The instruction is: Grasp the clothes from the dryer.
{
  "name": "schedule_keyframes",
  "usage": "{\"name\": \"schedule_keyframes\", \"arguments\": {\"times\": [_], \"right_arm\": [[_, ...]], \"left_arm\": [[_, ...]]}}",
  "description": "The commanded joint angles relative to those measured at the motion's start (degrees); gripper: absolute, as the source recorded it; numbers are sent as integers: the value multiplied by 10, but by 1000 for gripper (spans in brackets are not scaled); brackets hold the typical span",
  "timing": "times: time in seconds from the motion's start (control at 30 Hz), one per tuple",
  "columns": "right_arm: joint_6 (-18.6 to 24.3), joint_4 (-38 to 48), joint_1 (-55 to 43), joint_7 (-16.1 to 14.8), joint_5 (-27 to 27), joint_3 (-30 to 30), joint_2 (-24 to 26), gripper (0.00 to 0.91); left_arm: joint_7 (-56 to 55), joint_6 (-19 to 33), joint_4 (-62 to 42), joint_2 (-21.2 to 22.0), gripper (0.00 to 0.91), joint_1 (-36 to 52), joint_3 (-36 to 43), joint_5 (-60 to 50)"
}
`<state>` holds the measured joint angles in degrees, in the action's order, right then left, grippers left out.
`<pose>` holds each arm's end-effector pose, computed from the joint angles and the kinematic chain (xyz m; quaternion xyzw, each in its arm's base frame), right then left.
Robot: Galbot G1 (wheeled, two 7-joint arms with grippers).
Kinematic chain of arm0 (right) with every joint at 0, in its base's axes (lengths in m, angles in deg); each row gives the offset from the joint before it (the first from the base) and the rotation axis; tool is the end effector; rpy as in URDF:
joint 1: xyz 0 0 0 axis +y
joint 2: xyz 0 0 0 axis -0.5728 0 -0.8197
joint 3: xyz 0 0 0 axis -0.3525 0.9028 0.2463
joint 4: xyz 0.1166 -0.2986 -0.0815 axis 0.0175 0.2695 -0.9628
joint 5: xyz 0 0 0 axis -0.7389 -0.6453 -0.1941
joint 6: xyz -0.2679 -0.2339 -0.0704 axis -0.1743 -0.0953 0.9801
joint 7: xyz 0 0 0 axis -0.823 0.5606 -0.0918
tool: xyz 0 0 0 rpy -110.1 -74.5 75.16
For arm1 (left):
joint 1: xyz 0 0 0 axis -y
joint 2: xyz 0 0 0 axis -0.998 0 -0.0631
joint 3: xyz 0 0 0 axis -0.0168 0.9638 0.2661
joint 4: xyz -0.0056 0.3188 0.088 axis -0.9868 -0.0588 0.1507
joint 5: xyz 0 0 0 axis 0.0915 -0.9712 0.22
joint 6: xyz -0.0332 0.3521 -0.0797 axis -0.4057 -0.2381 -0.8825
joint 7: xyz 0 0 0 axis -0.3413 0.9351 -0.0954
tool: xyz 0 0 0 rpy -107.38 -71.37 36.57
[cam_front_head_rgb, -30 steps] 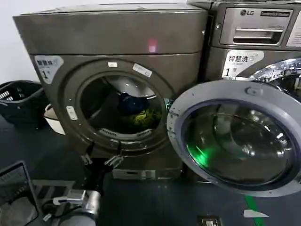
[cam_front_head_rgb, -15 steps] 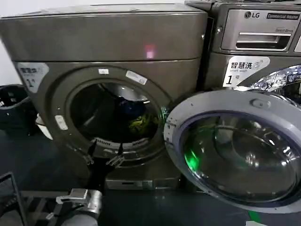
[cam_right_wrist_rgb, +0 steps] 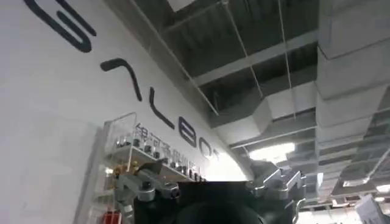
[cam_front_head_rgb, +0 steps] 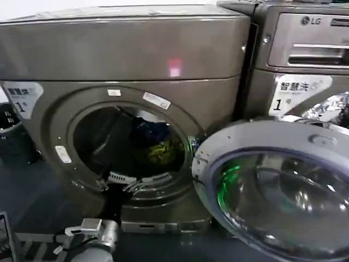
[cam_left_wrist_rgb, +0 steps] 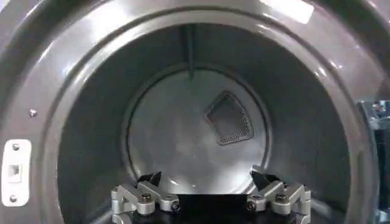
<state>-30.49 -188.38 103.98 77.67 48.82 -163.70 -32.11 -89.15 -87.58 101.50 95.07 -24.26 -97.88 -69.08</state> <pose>-0.0565 -0.3245 0.1099 0.4886 0.8036 -0.1628 0.2984 0.2237 -0.0055 -0.1917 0.0086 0.9987 0.0248 0.0430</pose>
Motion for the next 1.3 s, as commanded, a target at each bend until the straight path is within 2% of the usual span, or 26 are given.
{"name": "schedule_keyframes", "arguments": {"times": [0.03, 0.47, 0.57, 0.7, 0.8, 0.87, 1.13, 1.2, 1.3], "right_arm": [[0, 0, -2, 0, -1, 1, -1, 907], [1, 0, -3, -2, -11, 3, -7, 907], [-12, 1, -1, 1, -11, -3, -5, 907], [-56, 2, 0, 1, -21, -12, -1, 907], [-109, 0, 3, 6, -18, -25, 3, 907], [-119, -4, 5, 10, -22, -29, 5, 907], [-106, 0, 5, 6, -33, -35, 7, 907], [-105, 0, 1, 7, -33, -30, 9, 907], [-104, 0, -3, 8, -33, -26, 13, 907]], "left_arm": [[0, 0, -4, 1, 907, 3, 0, 0], [0, 1, -18, 3, 907, 15, 9, -1], [1, 1, -24, 5, 907, 19, 10, -1], [1, 5, -50, 5, 907, 47, 9, 3], [1, 4, -100, 9, 907, 113, 9, 12], [2, 6, -156, 12, 907, 163, 13, 18], [52, 16, -386, 5, 907, 359, 33, 8], [100, 6, -451, -8, 907, 402, 36, 0], [236, 11, -563, -27, 907, 468, 42, -62]]}}
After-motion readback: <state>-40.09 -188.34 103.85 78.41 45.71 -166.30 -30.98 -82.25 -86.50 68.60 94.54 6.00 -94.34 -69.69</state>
